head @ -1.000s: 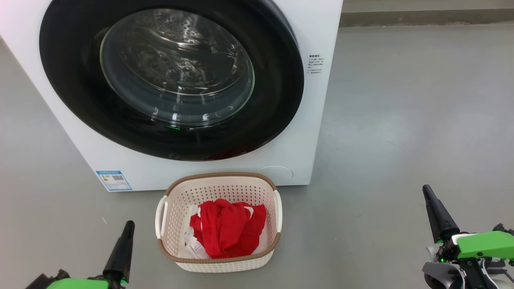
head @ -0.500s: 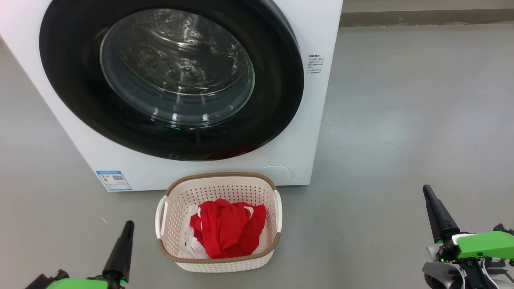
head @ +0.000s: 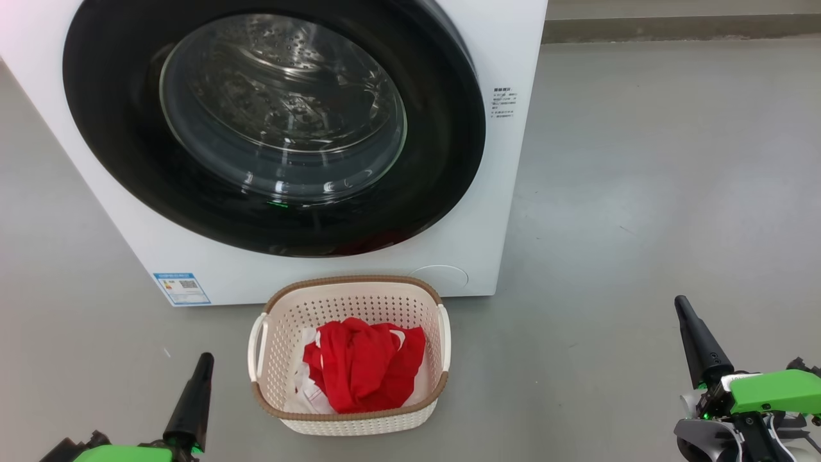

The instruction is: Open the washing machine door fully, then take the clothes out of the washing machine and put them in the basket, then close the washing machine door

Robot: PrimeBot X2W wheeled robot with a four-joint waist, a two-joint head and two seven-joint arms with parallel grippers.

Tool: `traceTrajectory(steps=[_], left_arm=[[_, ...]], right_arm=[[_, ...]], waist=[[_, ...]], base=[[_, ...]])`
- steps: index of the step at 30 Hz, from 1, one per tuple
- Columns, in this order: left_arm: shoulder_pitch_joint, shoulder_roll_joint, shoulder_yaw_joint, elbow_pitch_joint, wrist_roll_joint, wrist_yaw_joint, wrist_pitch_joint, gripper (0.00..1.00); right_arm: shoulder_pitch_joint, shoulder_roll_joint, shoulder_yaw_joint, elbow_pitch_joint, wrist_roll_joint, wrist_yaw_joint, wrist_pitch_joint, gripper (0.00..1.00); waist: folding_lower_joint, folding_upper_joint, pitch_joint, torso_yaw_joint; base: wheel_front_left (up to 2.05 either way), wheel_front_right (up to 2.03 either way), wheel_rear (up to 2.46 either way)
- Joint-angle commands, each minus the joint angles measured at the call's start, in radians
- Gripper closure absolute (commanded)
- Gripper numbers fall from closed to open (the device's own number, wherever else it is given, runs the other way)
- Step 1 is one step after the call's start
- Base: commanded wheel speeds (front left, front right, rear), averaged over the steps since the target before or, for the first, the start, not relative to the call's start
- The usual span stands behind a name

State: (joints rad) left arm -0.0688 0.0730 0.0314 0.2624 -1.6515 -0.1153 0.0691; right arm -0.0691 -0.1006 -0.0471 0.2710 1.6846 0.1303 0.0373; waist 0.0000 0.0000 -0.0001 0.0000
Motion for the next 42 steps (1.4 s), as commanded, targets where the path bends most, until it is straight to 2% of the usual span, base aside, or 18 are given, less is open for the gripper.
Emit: traceTrajectory(steps=[1,42], left_arm=[[-0.043,0.012,0.036,-0.020,0.003,-0.010,0.007,1.00],[-0.043,0.007,0.043,-0.020,0.009,-0.009,0.012,1.00]], right_arm=[[-0.042,-0.013,0.018,-0.025,-0.003,0.000,0.008,1.00],[-0.042,-0.008,0.012,-0.025,-0.009,0.000,0.013,1.00]], waist=[[0.0000,0.0000,0.000,0.000],[0.0000,0.0000,0.000,0.000]], base=[[0.00,0.00,0.00],[0.00,0.00,0.00]])
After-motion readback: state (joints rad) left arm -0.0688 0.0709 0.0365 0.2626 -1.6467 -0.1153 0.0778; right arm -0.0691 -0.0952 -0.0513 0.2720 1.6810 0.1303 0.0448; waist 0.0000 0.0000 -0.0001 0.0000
